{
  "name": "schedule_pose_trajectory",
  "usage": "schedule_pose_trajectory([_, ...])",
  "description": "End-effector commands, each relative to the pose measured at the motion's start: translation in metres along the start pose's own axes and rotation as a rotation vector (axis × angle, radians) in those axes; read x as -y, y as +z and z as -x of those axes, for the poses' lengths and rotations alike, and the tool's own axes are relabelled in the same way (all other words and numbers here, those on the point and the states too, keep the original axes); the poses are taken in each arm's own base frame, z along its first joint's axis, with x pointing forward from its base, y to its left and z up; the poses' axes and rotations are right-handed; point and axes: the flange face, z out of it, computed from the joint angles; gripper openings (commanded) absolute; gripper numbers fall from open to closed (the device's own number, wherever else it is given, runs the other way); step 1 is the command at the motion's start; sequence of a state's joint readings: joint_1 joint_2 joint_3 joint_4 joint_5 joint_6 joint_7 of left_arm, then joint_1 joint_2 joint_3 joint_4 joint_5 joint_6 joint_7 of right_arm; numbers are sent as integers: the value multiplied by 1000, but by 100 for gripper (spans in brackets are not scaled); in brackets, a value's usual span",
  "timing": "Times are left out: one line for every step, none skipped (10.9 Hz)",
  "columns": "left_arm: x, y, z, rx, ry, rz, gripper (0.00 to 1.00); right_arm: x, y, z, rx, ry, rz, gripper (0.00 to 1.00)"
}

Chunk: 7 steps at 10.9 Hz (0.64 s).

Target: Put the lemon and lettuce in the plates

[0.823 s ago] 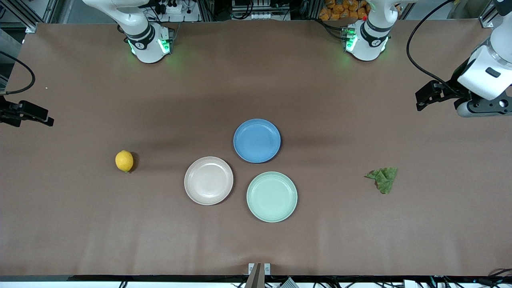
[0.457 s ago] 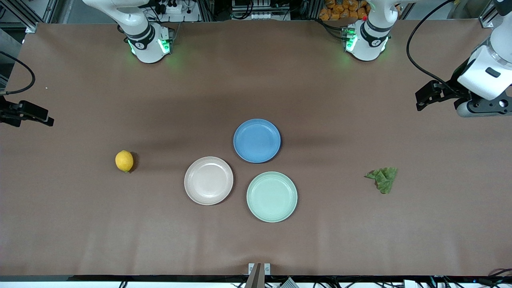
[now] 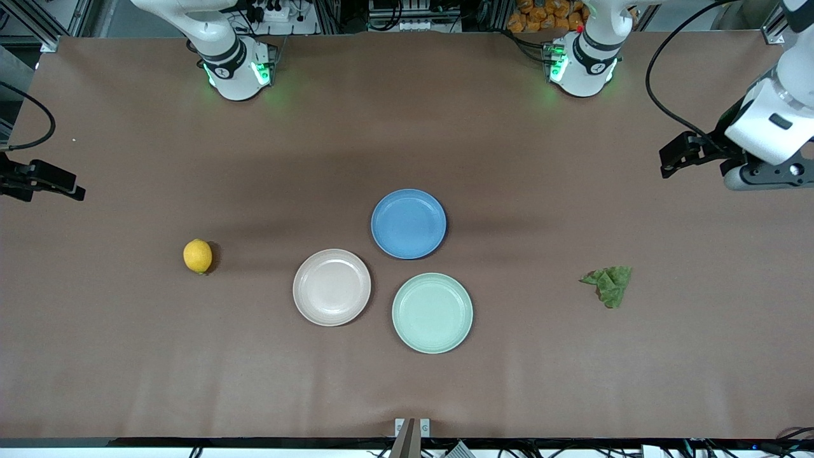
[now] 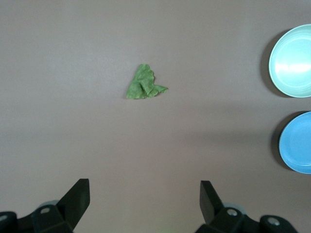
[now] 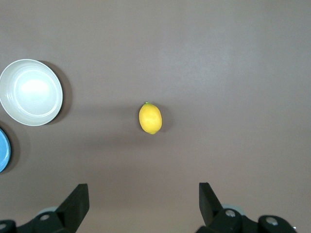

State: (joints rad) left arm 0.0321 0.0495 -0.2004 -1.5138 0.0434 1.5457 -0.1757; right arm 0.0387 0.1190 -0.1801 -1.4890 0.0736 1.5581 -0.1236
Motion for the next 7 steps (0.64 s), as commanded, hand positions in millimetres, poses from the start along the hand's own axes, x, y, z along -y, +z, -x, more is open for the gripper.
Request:
schedule_pose_trajectory([6, 34, -20, 8, 40, -3, 100, -5, -1, 8, 17, 13, -12, 100])
schedule_pose_trajectory([11, 51, -29, 13, 38, 2, 100, -7, -1, 8, 19, 16, -13, 100])
schedule_pose_trajectory([21, 69, -39, 29, 38, 6, 100, -10, -2, 11, 19, 20, -15, 100])
schedule_pose_trajectory([23, 83, -46, 18, 62, 11, 100, -14, 1, 13, 24, 27, -18, 100])
schedule_pose_trajectory([22, 101, -51, 9, 77, 12, 100, -20, 7, 14, 31, 37, -20, 100])
schedule_pose_trajectory([22, 121, -59, 10, 82, 1, 100, -25, 12, 16, 33, 46, -24, 100])
schedule_pose_trajectory([20, 136, -64, 18, 91, -27, 100, -25, 19, 16, 16, 47, -23, 100])
